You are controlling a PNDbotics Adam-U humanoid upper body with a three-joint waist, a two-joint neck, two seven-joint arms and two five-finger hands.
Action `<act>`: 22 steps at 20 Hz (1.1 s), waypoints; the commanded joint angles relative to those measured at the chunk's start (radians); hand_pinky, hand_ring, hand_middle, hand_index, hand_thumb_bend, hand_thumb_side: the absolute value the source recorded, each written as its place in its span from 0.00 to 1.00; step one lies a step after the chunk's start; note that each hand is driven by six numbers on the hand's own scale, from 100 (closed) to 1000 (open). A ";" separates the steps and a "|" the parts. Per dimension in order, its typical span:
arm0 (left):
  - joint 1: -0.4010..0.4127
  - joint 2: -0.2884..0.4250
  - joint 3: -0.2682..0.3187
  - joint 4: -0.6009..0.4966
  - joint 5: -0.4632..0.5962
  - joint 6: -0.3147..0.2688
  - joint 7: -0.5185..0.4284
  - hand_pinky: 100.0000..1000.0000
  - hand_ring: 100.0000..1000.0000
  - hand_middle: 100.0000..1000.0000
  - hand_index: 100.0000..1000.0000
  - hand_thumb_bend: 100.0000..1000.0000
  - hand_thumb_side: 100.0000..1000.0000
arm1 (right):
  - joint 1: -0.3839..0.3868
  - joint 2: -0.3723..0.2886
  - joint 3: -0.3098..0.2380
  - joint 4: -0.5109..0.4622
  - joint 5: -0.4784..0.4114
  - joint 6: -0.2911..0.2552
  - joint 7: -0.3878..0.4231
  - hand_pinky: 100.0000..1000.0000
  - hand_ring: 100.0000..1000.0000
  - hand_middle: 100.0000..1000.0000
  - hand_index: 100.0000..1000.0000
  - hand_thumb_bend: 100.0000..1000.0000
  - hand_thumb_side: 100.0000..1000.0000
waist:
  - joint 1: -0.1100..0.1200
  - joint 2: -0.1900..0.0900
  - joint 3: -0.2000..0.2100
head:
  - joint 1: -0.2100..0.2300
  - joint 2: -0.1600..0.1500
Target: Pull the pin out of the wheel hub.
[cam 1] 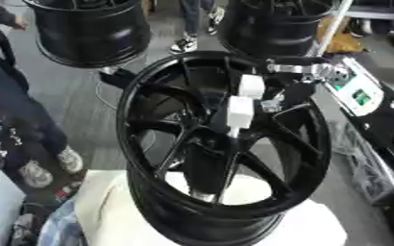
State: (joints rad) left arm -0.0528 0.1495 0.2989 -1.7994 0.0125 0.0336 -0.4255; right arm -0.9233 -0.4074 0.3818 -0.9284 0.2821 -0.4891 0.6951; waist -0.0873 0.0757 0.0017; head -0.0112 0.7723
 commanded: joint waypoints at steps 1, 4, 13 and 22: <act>-0.011 0.013 -0.002 -0.013 0.000 -0.001 -0.003 0.70 0.55 0.54 0.63 0.00 0.82 | -0.020 -0.012 -0.019 -0.004 0.000 -0.217 0.212 0.78 0.78 0.64 0.74 0.22 0.47 | 0.006 -0.009 0.001 | -0.003 -0.002; -0.010 0.013 -0.002 -0.013 -0.001 0.000 -0.003 0.70 0.55 0.54 0.63 0.00 0.82 | -0.023 -0.011 -0.031 -0.008 -0.011 -0.211 0.212 0.76 0.75 0.51 0.62 0.19 0.46 | 0.006 -0.009 0.001 | -0.003 -0.002; -0.011 0.013 -0.001 -0.013 0.000 0.000 -0.004 0.70 0.55 0.54 0.63 0.00 0.82 | -0.026 -0.018 -0.050 -0.035 -0.045 -0.191 0.158 0.72 0.66 0.32 0.40 0.12 0.43 | 0.007 -0.009 0.001 | -0.002 -0.002; -0.011 0.013 -0.002 -0.011 0.001 0.000 -0.006 0.70 0.56 0.54 0.63 0.00 0.82 | -0.060 -0.032 -0.087 -0.080 -0.060 -0.169 0.102 0.72 0.64 0.29 0.38 0.13 0.41 | 0.008 -0.012 -0.002 | -0.002 -0.002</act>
State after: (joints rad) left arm -0.0537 0.1495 0.2989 -1.7992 0.0125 0.0343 -0.4283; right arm -0.9566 -0.4036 0.3132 -0.9822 0.2317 -0.5186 0.6655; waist -0.0858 0.0760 0.0010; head -0.0113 0.7723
